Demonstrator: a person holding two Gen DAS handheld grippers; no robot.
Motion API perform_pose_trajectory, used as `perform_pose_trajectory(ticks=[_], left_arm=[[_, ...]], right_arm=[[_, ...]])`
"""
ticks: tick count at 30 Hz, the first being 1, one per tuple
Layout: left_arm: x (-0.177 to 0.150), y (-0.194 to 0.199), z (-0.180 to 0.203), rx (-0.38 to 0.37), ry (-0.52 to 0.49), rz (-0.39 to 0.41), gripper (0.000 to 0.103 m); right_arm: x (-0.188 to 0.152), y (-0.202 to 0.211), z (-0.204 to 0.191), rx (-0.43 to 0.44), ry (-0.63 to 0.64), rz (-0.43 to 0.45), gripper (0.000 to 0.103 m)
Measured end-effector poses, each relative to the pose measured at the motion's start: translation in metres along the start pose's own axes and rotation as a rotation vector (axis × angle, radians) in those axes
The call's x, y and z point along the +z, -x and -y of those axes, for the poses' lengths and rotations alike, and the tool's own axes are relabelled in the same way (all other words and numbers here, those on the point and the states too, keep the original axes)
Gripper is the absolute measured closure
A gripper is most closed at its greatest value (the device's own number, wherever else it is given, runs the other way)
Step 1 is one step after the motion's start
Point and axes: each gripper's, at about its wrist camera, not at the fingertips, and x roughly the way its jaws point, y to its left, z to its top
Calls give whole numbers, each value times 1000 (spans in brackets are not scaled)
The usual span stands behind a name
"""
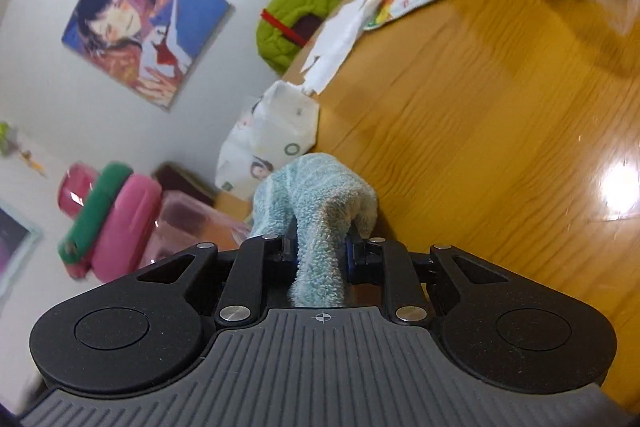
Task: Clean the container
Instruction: 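Rub the towel around the bottle body with the right tool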
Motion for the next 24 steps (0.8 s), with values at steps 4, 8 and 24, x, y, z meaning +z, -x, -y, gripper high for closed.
perform_pose_trajectory(ticks=[4,8,24], left_arm=[[-7,0,-2,-7,6,35,34],[-11,2,-3,-14,-6,51,35],[-12,7,-6,-46,-13,56,35]], right_arm=[[8,18,11,190,-85,87,82],[14,12,25,400,-233,77,82],[8,13,9,363,-162,76,81]])
